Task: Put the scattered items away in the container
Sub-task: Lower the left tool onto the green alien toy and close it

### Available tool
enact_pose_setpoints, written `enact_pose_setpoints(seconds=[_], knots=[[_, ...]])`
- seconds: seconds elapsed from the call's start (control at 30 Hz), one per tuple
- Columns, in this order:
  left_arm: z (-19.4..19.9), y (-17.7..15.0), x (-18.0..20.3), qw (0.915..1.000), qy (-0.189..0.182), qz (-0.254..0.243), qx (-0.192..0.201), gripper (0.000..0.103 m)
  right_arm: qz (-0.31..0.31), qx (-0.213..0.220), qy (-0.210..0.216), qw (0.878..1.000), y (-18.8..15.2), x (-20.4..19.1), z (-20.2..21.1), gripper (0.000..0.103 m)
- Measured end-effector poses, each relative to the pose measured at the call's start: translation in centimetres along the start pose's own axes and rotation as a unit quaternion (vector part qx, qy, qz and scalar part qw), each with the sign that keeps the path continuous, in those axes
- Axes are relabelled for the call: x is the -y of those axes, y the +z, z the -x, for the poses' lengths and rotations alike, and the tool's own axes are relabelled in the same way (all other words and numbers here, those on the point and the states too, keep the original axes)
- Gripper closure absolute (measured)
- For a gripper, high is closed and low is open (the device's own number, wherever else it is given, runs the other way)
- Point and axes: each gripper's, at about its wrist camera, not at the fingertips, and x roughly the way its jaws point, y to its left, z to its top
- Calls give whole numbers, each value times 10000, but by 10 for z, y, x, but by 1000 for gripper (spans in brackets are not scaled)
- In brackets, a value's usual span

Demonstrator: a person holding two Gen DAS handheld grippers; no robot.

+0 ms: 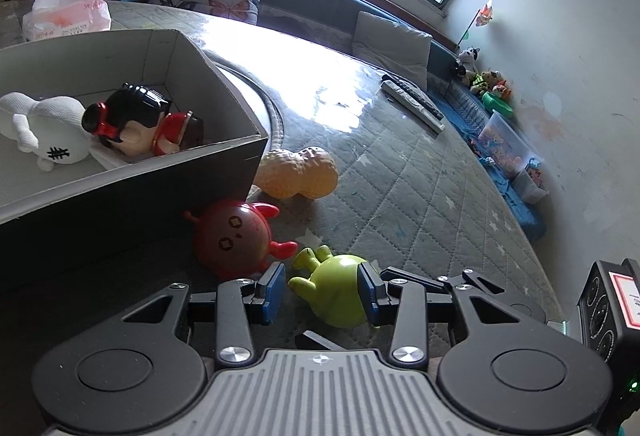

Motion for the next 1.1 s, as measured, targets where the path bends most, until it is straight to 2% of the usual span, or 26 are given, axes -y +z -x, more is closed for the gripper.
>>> enact_pose_setpoints(seconds=[0.37, 0.63, 0.9, 1.0, 1.1], knots=[[-3, 1, 0, 9997, -208, 119, -63, 61, -115, 14, 43, 9999, 0, 5, -1, 19], [-6, 4, -3, 9993, -254, 234, -110, 61, -220, 40, 79, 9997, 1, 9, -2, 33], [-5, 3, -1, 9993, -223, 291, -85, 61, -187, 56, 125, 9997, 1, 7, -1, 41], [-5, 1, -3, 9992, -238, 325, -62, 57, -174, 83, 138, 9997, 2, 6, -1, 46], [-6, 2, -9, 9978, -274, 598, -111, 55, -168, 91, 150, 9997, 1, 5, 0, 48]])
